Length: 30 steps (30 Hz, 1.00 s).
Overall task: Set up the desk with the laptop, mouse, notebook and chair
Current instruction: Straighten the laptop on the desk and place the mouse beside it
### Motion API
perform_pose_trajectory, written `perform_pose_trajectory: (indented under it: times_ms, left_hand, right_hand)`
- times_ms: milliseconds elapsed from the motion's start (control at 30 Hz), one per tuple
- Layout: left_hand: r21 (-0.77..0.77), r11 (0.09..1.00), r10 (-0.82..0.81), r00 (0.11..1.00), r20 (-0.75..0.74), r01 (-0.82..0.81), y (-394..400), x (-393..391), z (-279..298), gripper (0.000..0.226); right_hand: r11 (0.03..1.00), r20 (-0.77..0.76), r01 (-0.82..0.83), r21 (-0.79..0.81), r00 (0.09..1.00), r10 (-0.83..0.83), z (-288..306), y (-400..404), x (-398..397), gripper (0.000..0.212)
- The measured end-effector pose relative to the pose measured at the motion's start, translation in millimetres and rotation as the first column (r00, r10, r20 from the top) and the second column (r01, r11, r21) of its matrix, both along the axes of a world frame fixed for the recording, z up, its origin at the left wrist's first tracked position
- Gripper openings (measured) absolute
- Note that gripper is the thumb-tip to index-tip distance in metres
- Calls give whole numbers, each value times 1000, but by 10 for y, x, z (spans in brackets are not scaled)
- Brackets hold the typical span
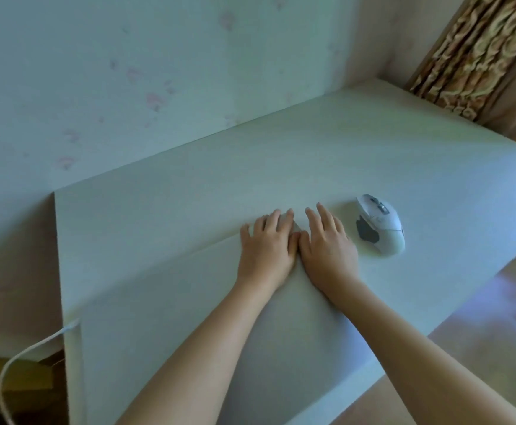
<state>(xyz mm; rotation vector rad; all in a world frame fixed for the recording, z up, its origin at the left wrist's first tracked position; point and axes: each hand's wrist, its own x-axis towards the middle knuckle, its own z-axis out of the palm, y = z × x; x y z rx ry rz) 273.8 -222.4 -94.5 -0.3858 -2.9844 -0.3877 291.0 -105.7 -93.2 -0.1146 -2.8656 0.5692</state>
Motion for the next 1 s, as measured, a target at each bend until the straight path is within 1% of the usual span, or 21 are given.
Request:
perform_pose_trajectory:
  times_ms: [100, 167, 233, 333, 367, 400, 433, 500, 567, 633, 667, 700, 733, 767, 800, 833, 867, 900, 933, 967, 1000]
  left_hand:
    - [-8, 999, 32, 999, -28, -32, 70, -179, 25, 52]
    - [-17, 998, 60, 998, 12, -59, 74, -257, 12, 44]
    - [4, 995, 101, 994, 35, -102, 60, -331, 7, 39]
    - [43, 989, 142, 990, 26, -143, 5, -450, 29, 38]
    - [57, 987, 149, 989, 25, -150, -19, -487, 37, 37]
    - [71, 985, 154, 988, 23, -155, -43, -512, 41, 37]
    - [82, 984, 160, 987, 22, -161, -63, -529, 43, 36]
    - [85, 980, 175, 984, 33, -177, -82, -545, 41, 35]
    - [81, 975, 203, 977, 72, -208, -85, -574, 42, 35]
    - [94, 966, 230, 967, 110, -241, -94, -619, 62, 36]
    - [112, 960, 242, 962, 127, -257, -99, -649, 82, 38]
    - [130, 953, 255, 956, 144, -273, -102, -678, 112, 41]
    - [143, 946, 267, 951, 155, -289, -103, -698, 148, 45]
    - [153, 942, 276, 949, 155, -299, -108, -712, 192, 47]
    - [163, 939, 279, 949, 145, -301, -114, -723, 243, 48]
    - [176, 938, 280, 951, 130, -300, -122, -728, 302, 48]
    - [197, 934, 280, 953, 115, -298, -136, -729, 361, 48]
    - [223, 929, 279, 955, 102, -295, -150, -726, 417, 47]
    - [250, 924, 276, 957, 92, -291, -160, -724, 464, 46]
    - [268, 920, 272, 958, 87, -285, -166, -715, 498, 45]
    - [278, 919, 266, 960, 85, -279, -165, -703, 512, 44]
  right_hand:
    - [999, -1, -3, -51, 1000, 3, -47, 44, -99, 46]
    - [996, -23, -40, -73, 999, 39, -72, 27, -136, 45]
    - [994, -23, -44, -102, 999, 42, -67, 9, -197, 44]
    - [990, -16, -67, -126, 998, 66, -55, -26, -334, 45]
    - [985, -18, -82, -151, 997, 80, -57, -29, -386, 45]
    - [973, -12, -89, -211, 996, 88, -62, -17, -434, 44]
    - [948, -8, -83, -306, 996, 85, -63, 18, -473, 42]
    - [855, -25, -60, -515, 998, 56, -100, 166, -494, 38]
    - [776, -51, -70, -627, 997, 49, -153, 351, -445, 36]
    - [717, -39, -114, -688, 992, 120, -182, 471, -400, 34]
    - [727, -28, -144, -671, 985, 169, -187, 491, -394, 35]
    - [775, -22, -188, -603, 975, 219, -183, 488, -403, 37]
    - [827, -11, -250, -504, 959, 283, -190, 472, -420, 38]
    - [853, -14, -329, -405, 935, 354, -203, 448, -441, 40]
    - [862, -10, -393, -321, 911, 412, -218, 428, -470, 41]
    - [855, 16, -440, -273, 887, 462, -220, 414, -494, 43]
    - [841, 59, -484, -243, 858, 510, -235, 387, -519, 47]
    - [809, 67, -569, -150, 810, 582, -238, 345, -536, 51]
    - [761, 10, -645, -73, 763, 647, -199, 293, -531, 52]
    - [737, -101, -673, -61, 739, 667, -214, 219, -540, 50]
    - [744, -198, -643, -180, 765, 613, -256, 167, -548, 45]
